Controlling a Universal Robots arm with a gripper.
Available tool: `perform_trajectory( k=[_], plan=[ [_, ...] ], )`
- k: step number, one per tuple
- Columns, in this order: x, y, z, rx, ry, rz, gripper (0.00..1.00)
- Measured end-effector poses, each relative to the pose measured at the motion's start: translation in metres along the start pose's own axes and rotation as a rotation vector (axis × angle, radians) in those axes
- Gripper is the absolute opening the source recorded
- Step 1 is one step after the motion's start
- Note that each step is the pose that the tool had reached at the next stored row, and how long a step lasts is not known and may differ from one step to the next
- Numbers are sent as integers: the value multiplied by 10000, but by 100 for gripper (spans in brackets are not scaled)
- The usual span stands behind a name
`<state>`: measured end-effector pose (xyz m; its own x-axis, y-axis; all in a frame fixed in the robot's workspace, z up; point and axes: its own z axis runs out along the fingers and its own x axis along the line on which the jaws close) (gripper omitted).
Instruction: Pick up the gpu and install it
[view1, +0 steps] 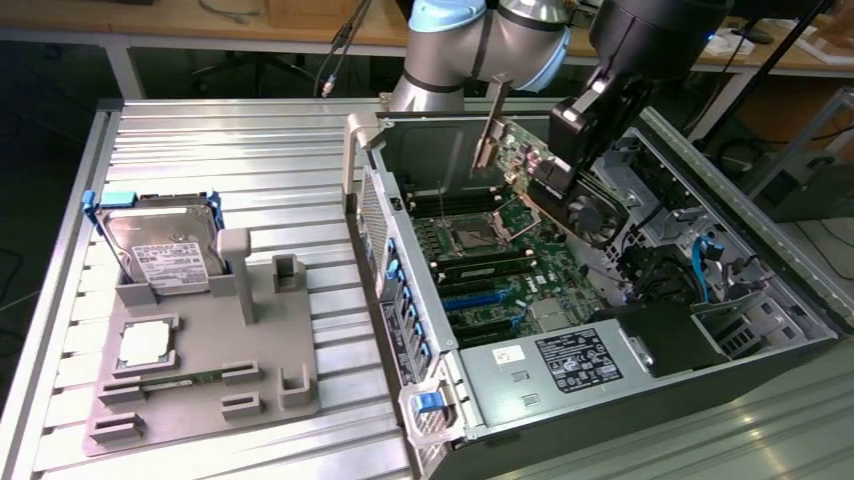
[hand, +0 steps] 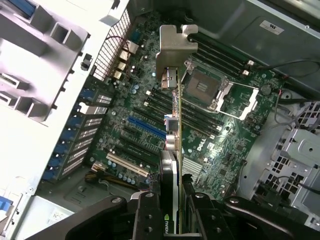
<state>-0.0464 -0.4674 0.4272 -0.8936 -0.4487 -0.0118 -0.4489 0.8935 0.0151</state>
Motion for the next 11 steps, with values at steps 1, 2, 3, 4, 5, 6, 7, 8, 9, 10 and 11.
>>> perform_trajectory(
  k=[1, 2, 3, 4, 5, 6, 7, 8, 9, 10, 11],
  plan=[
    [0, 0, 0, -1, 0, -37, 27],
    [0, 0, 0, -1, 1, -74, 27],
    [0, 0, 0, -2, 1, -111, 27],
    [0, 0, 0, -2, 2, -162, 27],
    [0, 0, 0, -2, 3, -198, 27],
    [0, 0, 0, -3, 4, -245, 27],
    [0, 0, 0, -3, 4, -281, 27],
    [0, 0, 0, -4, 5, -319, 27],
    [0, 0, 0, -4, 5, -357, 27],
    [0, 0, 0, -4, 6, -394, 27],
    [0, 0, 0, -5, 7, -432, 27]
  ],
)
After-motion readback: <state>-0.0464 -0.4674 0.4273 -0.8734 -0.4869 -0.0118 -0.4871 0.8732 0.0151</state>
